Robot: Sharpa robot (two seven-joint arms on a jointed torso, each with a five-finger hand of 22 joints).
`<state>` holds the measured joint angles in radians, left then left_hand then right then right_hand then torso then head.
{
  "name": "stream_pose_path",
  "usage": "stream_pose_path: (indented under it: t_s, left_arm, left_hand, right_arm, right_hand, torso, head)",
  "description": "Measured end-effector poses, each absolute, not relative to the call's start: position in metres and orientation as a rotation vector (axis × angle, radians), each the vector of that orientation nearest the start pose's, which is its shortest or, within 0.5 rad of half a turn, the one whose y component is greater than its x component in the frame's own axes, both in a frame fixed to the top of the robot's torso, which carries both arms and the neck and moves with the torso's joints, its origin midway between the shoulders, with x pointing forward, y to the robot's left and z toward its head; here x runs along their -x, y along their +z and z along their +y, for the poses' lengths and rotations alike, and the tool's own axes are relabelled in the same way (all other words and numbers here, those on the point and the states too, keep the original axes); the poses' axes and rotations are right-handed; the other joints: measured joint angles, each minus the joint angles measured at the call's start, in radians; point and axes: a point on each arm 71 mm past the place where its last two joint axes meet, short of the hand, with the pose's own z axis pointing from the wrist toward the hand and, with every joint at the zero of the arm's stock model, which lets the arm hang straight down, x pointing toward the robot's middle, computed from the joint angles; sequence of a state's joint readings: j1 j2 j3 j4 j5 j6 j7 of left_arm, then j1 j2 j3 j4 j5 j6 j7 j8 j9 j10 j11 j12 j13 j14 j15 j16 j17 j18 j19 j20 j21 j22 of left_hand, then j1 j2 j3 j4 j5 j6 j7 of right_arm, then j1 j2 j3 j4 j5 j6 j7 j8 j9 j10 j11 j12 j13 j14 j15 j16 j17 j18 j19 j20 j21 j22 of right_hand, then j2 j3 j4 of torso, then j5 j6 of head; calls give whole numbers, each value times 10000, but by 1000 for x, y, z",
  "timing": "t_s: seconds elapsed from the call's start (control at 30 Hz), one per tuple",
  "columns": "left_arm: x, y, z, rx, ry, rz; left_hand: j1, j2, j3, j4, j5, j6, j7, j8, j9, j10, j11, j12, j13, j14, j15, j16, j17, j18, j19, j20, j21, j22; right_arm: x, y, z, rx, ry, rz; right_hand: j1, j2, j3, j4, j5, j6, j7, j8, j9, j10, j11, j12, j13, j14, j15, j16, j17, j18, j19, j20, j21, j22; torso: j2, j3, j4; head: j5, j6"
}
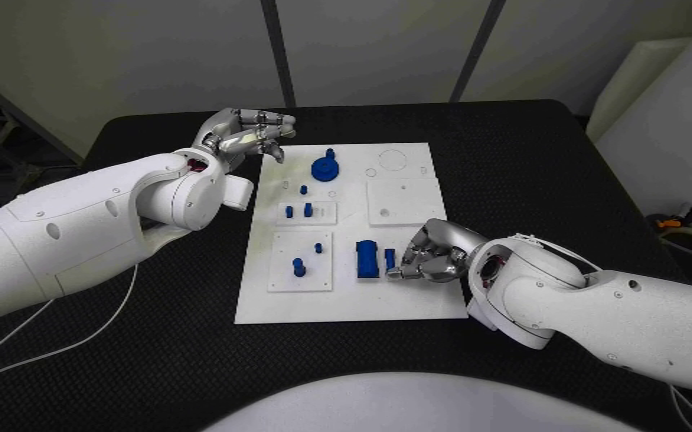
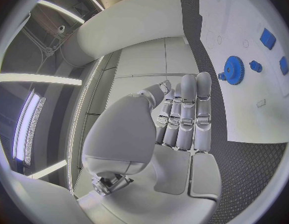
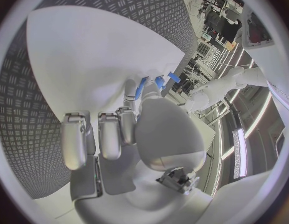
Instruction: Assemble the parts on the task board
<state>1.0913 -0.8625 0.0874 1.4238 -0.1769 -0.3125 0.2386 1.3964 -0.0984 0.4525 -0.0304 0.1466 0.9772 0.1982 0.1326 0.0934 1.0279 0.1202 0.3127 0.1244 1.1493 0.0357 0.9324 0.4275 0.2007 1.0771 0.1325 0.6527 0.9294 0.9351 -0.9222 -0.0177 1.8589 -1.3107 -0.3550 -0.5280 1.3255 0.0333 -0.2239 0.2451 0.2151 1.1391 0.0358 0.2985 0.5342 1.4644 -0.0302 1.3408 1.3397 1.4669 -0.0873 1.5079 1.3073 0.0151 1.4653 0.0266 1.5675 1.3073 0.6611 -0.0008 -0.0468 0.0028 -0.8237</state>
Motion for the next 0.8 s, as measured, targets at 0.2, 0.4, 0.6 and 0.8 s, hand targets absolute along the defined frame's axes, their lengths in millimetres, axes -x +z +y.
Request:
stream_pose_path:
  t_s: [0.2, 0.4, 0.6, 0.8]
  left_arm:
    - [-503, -201, 251, 11243, -13421, 14823]
    - [-503, -201, 251, 11244, -13418, 14823]
    - [-503, -201, 251, 11245, -13415, 14821]
    - [-503, -202, 252, 11262, -13434, 14835]
  left_hand:
    - [0, 0, 0, 0, 0, 0, 0, 0, -9, 0, 0, 0, 0, 0, 0, 0, 0, 1, 0, 0, 0, 0]
    - [0, 0, 0, 0, 0, 0, 0, 0, -8, 0, 0, 0, 0, 0, 0, 0, 0, 1, 0, 0, 0, 0]
    - [0, 0, 0, 0, 0, 0, 0, 0, -8, 0, 0, 0, 0, 0, 0, 0, 1, 1, 0, 0, 0, 0]
    - [-117, -72, -132, 47, 0, -40, 5, 38, -35, -57, 57, 47, -13, -45, 45, 0, -34, 1, -54, 54, -43, -3]
  right_arm:
    - [-371, -266, -167, -2541, 6080, 20714]
    - [-370, -266, -166, -2414, 6111, 20797]
    - [-367, -265, -168, -2472, 6357, 20816]
    - [-366, -262, -179, -3211, 7424, 20588]
  right_hand:
    - [280, -199, -93, -210, -279, -35, -36, 26, 30, 23, -23, 8, 11, 1, 1, 0, 0, 0, 0, 0, 0, 1]
    - [433, -250, -174, -324, -532, -60, -11, 26, 64, 23, -22, 6, 158, 0, 2, 0, 0, 0, 0, 0, 0, 0]
    - [411, -273, -355, -170, -523, -246, 74, 25, 64, 24, -21, -181, 158, 16, 18, -100, 0, 0, 0, 0, 0, 0]
    - [297, -387, -426, -99, -388, -997, 374, -493, -143, -297, 289, -633, 158, -8, 144, -645, 0, 0, 13, 69, -547, 0]
  torso:
    - [-10, 2, -12]
    - [-12, 2, -12]
    - [-15, 2, -18]
    - [-50, -1, -35]
  head:
    - [-6, 18]
    - [-24, 42]
    - [-36, 83]
    - [-39, 167]
